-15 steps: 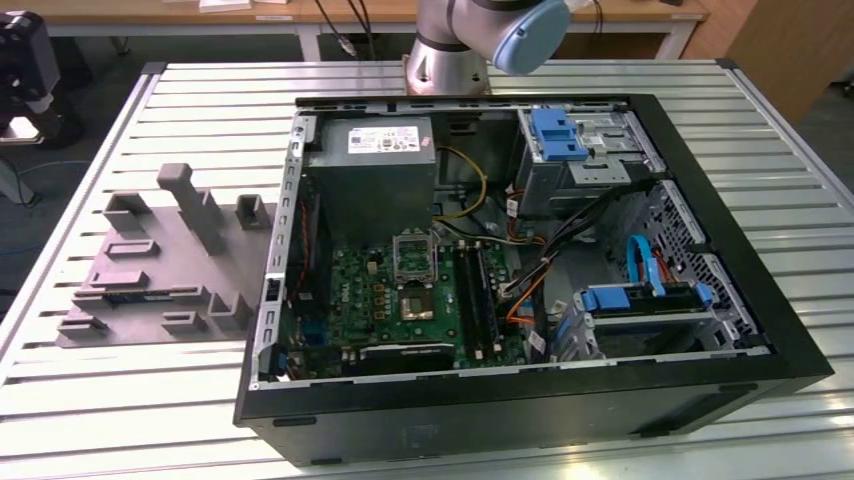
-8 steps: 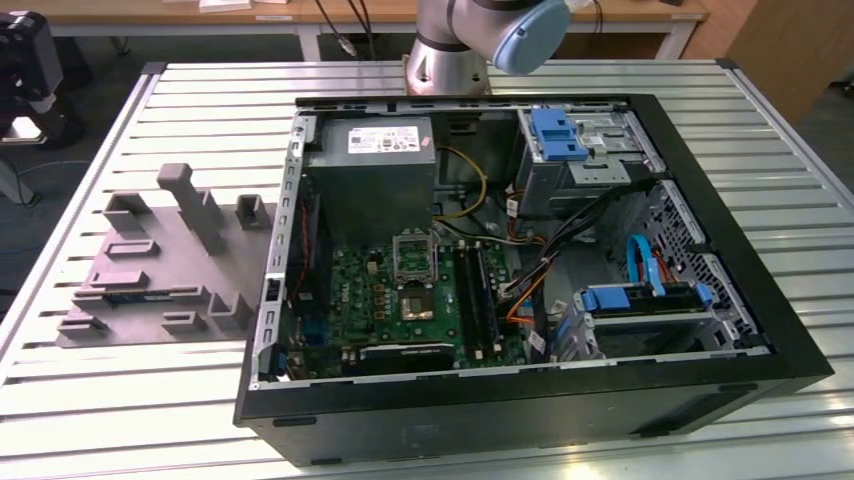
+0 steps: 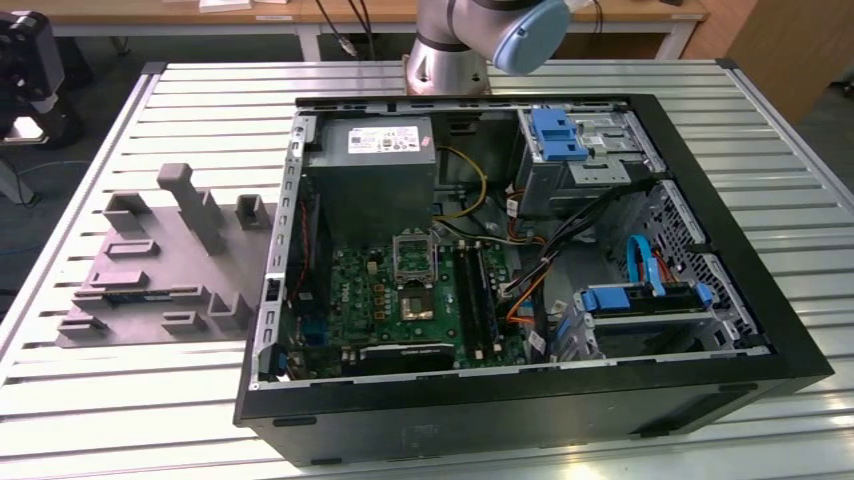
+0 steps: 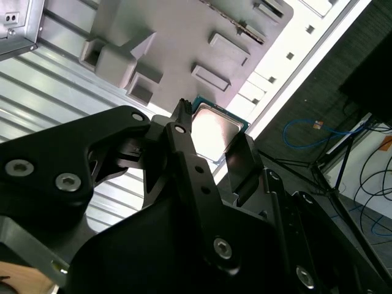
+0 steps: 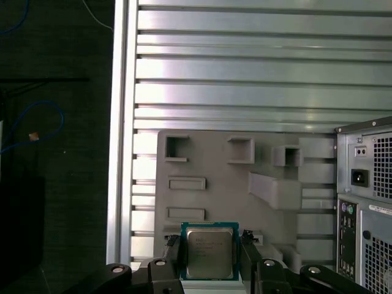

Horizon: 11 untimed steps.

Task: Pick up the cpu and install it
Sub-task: 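Pick up the cpu and move it towards the insertion slot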

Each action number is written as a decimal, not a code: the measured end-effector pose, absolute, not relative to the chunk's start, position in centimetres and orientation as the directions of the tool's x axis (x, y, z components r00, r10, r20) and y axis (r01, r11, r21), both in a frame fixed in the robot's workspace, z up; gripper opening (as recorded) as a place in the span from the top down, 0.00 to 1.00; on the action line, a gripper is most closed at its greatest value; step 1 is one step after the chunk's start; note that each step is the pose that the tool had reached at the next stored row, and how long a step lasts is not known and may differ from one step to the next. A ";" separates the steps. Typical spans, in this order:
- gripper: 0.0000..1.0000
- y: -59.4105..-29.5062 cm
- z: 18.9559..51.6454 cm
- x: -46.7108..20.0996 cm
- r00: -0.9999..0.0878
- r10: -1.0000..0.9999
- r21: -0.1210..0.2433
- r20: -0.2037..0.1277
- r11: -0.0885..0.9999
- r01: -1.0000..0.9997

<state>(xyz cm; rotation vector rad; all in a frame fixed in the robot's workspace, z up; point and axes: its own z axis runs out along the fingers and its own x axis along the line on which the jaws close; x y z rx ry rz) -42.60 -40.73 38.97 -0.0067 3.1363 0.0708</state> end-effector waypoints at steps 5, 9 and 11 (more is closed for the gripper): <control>0.53 -40.7 39.0 -42.5 -1.000 -0.004 0.045 -0.005 0.999 -0.004; 0.53 -40.7 39.0 -42.4 -1.000 -0.004 0.045 -0.004 0.999 -0.004; 0.53 -40.7 39.0 -42.3 -1.000 -0.004 0.045 -0.005 0.999 -0.004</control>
